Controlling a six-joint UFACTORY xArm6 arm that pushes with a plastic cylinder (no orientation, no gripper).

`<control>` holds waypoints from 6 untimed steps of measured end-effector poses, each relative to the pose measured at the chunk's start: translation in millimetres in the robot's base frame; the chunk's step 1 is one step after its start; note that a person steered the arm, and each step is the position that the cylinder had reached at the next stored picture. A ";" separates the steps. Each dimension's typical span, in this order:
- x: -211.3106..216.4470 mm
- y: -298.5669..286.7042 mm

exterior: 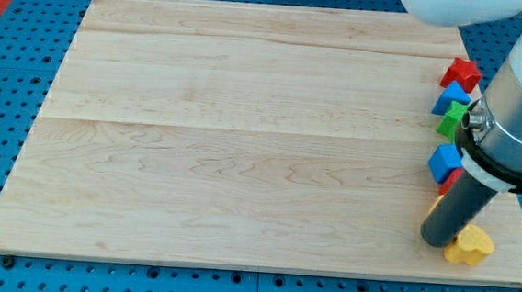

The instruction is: Push yellow hexagon into red circle

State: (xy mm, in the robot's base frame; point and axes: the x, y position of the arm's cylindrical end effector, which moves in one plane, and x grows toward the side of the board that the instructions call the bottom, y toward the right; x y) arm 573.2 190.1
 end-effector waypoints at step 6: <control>-18.9 -4.9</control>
